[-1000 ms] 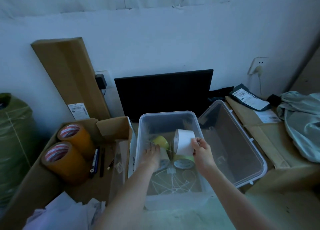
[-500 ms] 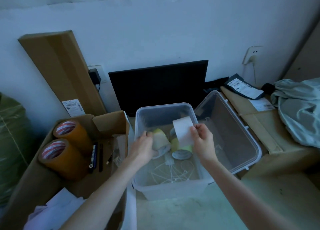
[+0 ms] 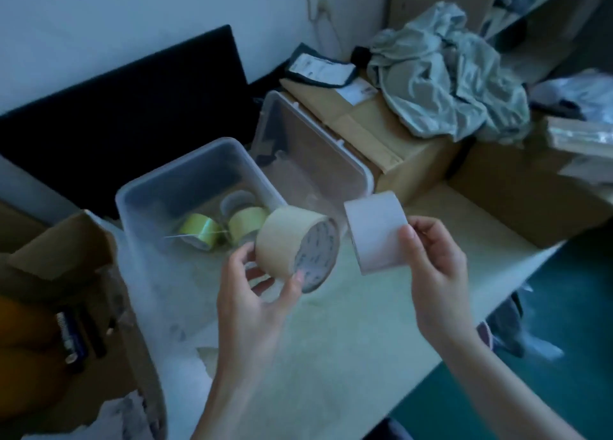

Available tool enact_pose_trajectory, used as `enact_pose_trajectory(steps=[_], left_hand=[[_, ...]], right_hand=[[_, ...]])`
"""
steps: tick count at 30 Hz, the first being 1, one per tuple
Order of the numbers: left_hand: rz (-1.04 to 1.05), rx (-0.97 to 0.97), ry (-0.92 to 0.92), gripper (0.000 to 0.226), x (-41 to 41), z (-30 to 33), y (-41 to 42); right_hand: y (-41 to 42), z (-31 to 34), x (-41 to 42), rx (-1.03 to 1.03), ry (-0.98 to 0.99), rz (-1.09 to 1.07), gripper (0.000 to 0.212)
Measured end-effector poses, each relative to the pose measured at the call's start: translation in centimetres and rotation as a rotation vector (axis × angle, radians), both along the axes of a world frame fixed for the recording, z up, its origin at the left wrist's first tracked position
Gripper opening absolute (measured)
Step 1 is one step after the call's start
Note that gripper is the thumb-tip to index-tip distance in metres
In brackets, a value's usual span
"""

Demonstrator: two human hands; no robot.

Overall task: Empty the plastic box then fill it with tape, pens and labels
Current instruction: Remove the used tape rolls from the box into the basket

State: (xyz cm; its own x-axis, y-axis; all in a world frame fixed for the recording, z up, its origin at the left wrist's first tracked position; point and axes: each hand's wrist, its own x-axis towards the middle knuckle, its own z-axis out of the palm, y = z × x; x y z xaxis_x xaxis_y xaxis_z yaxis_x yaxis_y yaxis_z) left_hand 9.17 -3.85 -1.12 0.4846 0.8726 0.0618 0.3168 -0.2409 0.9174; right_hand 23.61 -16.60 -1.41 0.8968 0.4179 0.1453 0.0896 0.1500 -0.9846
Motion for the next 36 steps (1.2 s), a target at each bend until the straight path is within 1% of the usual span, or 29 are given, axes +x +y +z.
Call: enact_pose_trajectory(steps=[3, 6, 11, 13, 17, 22, 25, 28, 32, 36], left_hand=[[-0.140, -0.039, 0.021, 0.057, 2.2, -1.6, -3.2], [-0.302, -0.071, 0.111, 0.054, 5.0, -3.2, -6.5], [-0.503, -0.031, 0.253, 0.051, 9.8, -6.7, -11.9], [-0.571, 0.006, 0.327, 0.055, 11.8, -8.3, -14.2], [-0.720, 0.034, 0.444, 0.071, 16.0, -11.8, -19.4], [-0.855, -0.005, 0.561, 0.069, 20.6, -16.5, -25.1], [-0.876, -0.099, 0.635, 0.064, 22.4, -19.9, -27.1], [-0.844, -0.213, 0.690, 0.058, 23.6, -24.1, -28.5], [-0.696, -0.342, 0.728, 0.052, 25.8, -30.8, -30.0], [-0.519, -0.418, 0.743, 0.056, 28.1, -39.1, -30.8]], right_hand=[[-5.7, -1.8, 0.4, -0.033, 0.126, -0.179, 0.016], [-11.1, -4.0, 1.2, -0.077, 0.238, -0.348, 0.017], [-18.7, -7.8, 2.9, -0.062, 0.362, -0.558, 0.018], [-21.6, -10.1, 3.9, -0.069, 0.404, -0.615, 0.017], [-26.9, -14.5, 6.6, -0.129, 0.489, -0.681, 0.016], [-31.4, -20.0, 9.8, -0.220, 0.592, -0.704, 0.016], [-32.7, -23.2, 11.6, -0.234, 0.671, -0.733, 0.015], [-33.4, -26.7, 13.1, -0.236, 0.747, -0.767, 0.014], [-34.1, -32.9, 15.2, -0.261, 0.776, -0.779, 0.011], [-34.5, -40.4, 17.0, -0.283, 0.786, -0.756, 0.009]])
